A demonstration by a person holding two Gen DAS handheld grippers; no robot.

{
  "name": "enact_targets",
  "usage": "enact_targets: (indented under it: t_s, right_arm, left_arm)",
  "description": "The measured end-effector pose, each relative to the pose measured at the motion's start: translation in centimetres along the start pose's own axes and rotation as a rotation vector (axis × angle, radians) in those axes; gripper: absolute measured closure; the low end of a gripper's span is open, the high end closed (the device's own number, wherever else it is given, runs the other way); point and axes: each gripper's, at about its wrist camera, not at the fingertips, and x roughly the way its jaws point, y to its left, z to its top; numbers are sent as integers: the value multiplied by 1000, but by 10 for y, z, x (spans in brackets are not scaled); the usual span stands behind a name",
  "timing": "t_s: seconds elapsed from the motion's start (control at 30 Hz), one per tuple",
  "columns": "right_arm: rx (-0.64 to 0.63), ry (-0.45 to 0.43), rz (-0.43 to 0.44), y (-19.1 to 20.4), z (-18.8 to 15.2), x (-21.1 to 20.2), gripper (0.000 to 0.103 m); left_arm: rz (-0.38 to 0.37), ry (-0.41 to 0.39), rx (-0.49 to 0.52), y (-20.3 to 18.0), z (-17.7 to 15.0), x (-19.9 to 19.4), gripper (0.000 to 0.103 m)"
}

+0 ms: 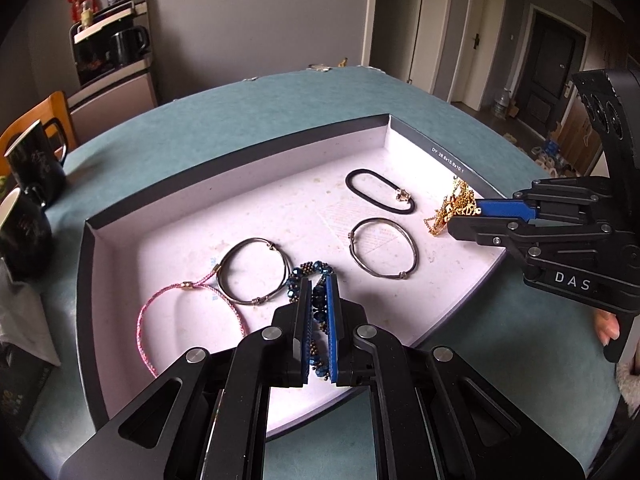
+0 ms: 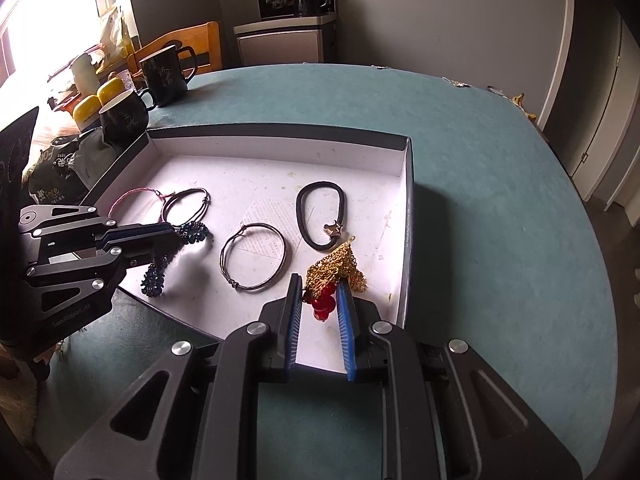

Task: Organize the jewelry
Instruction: 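Lower the gold chain and blue bracelet into the box and open both grippers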

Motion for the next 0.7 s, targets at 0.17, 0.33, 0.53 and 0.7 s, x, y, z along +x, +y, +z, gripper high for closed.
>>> enact_targets:
  t_s: [0.17,0.33,0.53,0.7]
  right_arm:
    - [-1,-2,0,-1,-2,-2,84]
    - [5,-8,0,-1,-2,-4,75]
    - [14,-33,6,-1,-1,-12,65]
    - [26,-75,25,-1,0,-25,52]
  left_arm:
    - [12,0,-5,2,1,1,89]
    - [23,-2,-12,4,1,1,84]
    - [24,-17,-5,1,1,-2,65]
    - [33,-53,4,-3,3,-11,49]
